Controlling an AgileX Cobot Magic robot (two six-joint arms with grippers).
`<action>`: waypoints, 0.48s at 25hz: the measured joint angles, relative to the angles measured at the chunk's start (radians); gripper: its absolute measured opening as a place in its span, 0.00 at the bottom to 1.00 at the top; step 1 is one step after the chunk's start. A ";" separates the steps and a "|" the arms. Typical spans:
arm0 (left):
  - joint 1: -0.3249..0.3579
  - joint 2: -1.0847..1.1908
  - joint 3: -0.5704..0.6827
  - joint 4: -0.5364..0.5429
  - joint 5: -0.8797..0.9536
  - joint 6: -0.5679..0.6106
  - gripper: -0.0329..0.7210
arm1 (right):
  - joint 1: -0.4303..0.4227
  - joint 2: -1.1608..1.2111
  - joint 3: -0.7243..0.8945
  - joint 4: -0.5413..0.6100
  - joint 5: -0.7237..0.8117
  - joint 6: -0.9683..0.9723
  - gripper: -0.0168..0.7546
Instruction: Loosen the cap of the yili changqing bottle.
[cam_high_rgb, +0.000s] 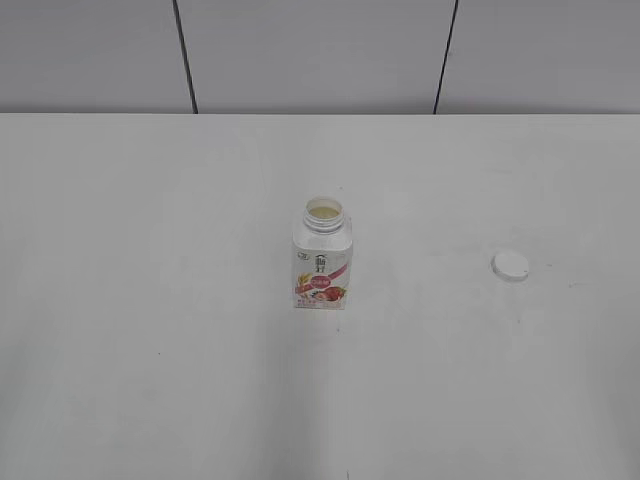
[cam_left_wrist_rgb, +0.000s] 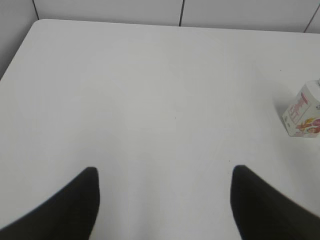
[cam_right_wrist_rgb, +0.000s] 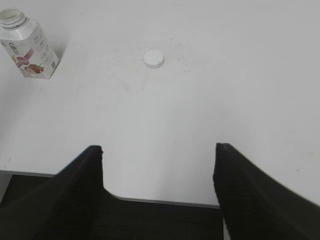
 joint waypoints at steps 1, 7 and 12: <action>0.000 0.000 0.001 -0.009 0.000 0.013 0.70 | 0.000 -0.001 0.001 -0.001 -0.001 0.000 0.73; 0.000 0.000 0.003 -0.032 0.000 0.045 0.70 | 0.000 -0.001 0.004 -0.004 -0.016 -0.014 0.73; 0.000 0.000 0.003 -0.034 0.000 0.065 0.68 | 0.000 -0.001 0.037 -0.004 -0.080 -0.042 0.73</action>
